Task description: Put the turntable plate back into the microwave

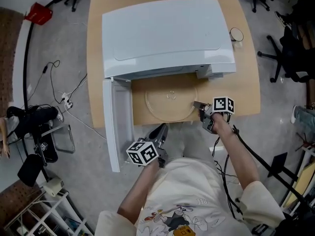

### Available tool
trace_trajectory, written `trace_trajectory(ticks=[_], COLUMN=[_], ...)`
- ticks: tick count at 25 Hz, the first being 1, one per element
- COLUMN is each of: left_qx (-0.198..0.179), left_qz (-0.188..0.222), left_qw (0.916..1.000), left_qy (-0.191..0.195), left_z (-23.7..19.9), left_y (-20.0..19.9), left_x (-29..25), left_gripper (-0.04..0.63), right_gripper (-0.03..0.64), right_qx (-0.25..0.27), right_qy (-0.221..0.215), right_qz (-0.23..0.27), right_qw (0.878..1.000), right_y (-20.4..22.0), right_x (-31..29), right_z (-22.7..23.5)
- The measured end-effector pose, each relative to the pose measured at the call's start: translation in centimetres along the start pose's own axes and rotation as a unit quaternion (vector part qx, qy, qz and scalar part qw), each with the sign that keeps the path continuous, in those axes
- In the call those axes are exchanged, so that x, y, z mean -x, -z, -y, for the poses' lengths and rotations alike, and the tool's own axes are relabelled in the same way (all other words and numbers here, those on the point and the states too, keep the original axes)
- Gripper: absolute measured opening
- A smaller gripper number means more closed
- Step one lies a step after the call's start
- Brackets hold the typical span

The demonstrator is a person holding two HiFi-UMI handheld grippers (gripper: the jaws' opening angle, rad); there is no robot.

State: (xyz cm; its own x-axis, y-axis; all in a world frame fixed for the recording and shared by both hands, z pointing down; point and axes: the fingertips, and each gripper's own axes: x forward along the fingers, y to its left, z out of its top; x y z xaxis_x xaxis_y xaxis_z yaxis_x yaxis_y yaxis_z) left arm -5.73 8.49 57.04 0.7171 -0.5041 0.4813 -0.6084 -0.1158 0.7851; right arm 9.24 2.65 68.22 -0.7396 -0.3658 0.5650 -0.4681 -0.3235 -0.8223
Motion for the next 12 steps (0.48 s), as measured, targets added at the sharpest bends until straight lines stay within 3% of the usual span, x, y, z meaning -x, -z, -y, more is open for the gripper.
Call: trace_trajectory(ticks=[2,4,5,9,12], left_qx=[0.073,0.127,0.146,0.21,0.237], left_qz=[-0.011,-0.02,-0.02,0.009,0.02], left_qw=[0.9972,0.9915,0.989,0.9776,0.9712], left_qy=[0.011,0.015,0.013,0.012,0.018], left_z=[-1.7,-3.2,-4.0,-6.4,-7.3], left_y=[1.0,1.9,2.1,1.6,0.9], left_x=[-0.8,-1.4,-1.6,-2.7,-3.6], left_gripper=[0.004,0.198,0.221,0.235,0.235], right_gripper=[0.034,0.034,0.034,0.034,0.034], right_qx=[-0.002,-0.006,-0.007,-0.01,-0.011], right_qy=[0.011,0.014,0.016,0.018,0.014], right_qz=[-0.001,-0.006,-0.007,-0.009,-0.014], right_qw=[1.0,1.0,1.0,1.0,1.0], right_y=[0.0,0.1,0.1,-0.1,0.2], right_x=[0.3,0.5,0.5,0.7,1.0], right_z=[-0.4,-0.7,-0.8,-0.9,-1.2])
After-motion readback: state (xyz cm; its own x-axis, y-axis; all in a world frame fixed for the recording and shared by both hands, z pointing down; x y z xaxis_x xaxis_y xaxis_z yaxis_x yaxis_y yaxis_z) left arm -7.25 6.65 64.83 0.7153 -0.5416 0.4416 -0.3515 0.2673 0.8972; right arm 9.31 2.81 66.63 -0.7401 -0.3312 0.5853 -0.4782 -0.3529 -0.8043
